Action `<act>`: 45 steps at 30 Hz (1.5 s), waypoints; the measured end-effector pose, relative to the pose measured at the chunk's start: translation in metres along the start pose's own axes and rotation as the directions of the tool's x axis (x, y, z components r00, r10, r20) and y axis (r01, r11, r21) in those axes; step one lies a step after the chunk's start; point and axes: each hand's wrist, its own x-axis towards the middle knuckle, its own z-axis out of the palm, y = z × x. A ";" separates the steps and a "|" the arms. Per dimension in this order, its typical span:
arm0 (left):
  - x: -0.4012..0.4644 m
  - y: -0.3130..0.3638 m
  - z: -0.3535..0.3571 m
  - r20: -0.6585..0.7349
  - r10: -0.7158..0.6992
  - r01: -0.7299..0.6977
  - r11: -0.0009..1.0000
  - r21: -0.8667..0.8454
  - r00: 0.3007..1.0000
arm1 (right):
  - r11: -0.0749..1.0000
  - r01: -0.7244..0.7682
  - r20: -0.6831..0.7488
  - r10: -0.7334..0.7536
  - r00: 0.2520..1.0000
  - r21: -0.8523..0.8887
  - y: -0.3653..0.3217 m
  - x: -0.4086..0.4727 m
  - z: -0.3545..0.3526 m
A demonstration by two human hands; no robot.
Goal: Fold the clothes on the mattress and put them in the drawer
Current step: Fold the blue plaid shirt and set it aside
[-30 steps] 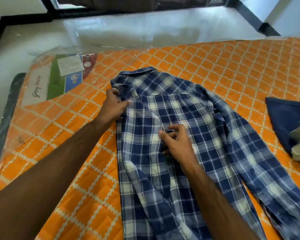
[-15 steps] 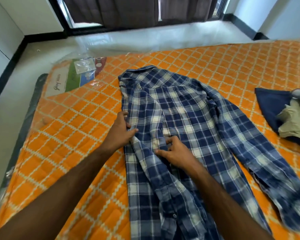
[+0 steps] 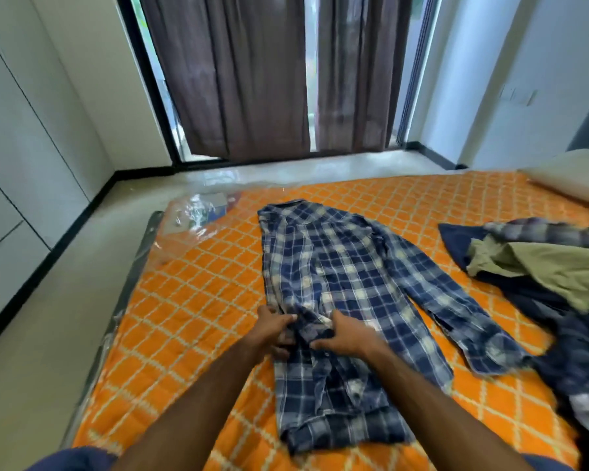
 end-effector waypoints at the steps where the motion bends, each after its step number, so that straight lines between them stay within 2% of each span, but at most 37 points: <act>1: -0.008 -0.007 0.001 0.045 -0.032 0.034 0.998 -0.052 0.998 | 0.998 0.006 0.004 -0.006 1.000 0.061 0.003 -0.005 -0.001; 3: -0.021 -0.020 0.005 0.095 -0.050 0.062 0.990 -0.124 0.994 | 0.979 0.009 -0.032 -0.002 0.999 0.202 0.008 -0.016 -0.003; 6: -0.035 -0.031 0.014 0.075 -0.039 0.049 0.988 -0.146 0.996 | 0.897 0.029 -0.084 0.008 0.996 0.441 0.008 -0.027 -0.008; 8: -0.044 -0.035 0.020 0.065 -0.019 0.029 0.988 -0.150 0.998 | 0.780 0.015 -0.075 0.041 0.996 0.626 0.006 -0.035 -0.010; 11: -0.050 -0.035 0.023 0.137 0.011 0.039 0.935 -0.354 0.990 | 0.560 -0.026 -0.002 0.050 0.999 0.828 0.007 -0.044 -0.011; 16: -0.050 -0.035 0.030 0.195 0.105 0.012 0.855 -0.518 0.975 | 0.291 -0.007 0.034 -0.089 0.995 0.957 0.008 -0.055 -0.001; 18: -0.050 -0.038 0.032 0.162 0.116 -0.005 0.827 -0.563 0.980 | 0.243 -0.006 0.028 -0.088 0.996 0.970 0.014 -0.051 0.007; 22: -0.055 -0.037 0.030 0.083 0.057 -0.017 0.907 -0.422 0.995 | 0.294 -0.034 0.022 0.046 0.999 0.955 0.023 -0.046 0.017; 26: -0.058 -0.036 0.018 -0.117 0.065 -0.090 0.972 -0.218 0.991 | 0.512 -0.045 -0.015 0.111 0.994 0.858 0.024 -0.050 0.028; 28: -0.065 -0.040 0.011 -0.166 0.084 -0.108 0.984 -0.142 0.982 | 0.558 -0.051 -0.023 0.124 0.992 0.828 0.028 -0.052 0.037; 31: -0.074 -0.049 -0.001 0.046 0.051 -0.046 0.994 -0.097 0.998 | 0.505 -0.111 0.052 0.130 0.990 0.856 0.026 -0.061 0.044; 33: -0.080 -0.051 -0.005 0.158 0.003 0.001 1.000 -0.025 0.987 | 0.573 -0.187 0.138 0.129 0.982 0.798 0.026 -0.070 0.044; 35: -0.085 -0.051 -0.006 0.167 -0.002 -0.002 1.000 0.024 0.986 | 0.639 -0.198 0.182 0.092 0.979 0.744 0.028 -0.074 0.041; 38: -0.091 -0.050 -0.002 0.115 0.044 -0.051 0.997 0.055 0.992 | 0.574 -0.174 0.160 0.074 0.984 0.800 0.034 -0.075 0.039; 40: -0.096 -0.054 0.001 0.090 0.065 -0.078 0.986 0.145 0.994 | 0.606 -0.146 0.105 0.104 0.989 0.782 0.035 -0.079 0.040; 42: -0.104 -0.062 0.004 0.118 0.066 -0.089 0.977 0.195 0.991 | 0.679 -0.147 0.102 0.106 0.989 0.720 0.037 -0.083 0.045; 45: -0.110 -0.075 0.002 0.180 0.047 -0.089 0.968 0.233 0.983 | 0.688 -0.157 0.143 0.077 0.987 0.708 0.046 -0.087 0.056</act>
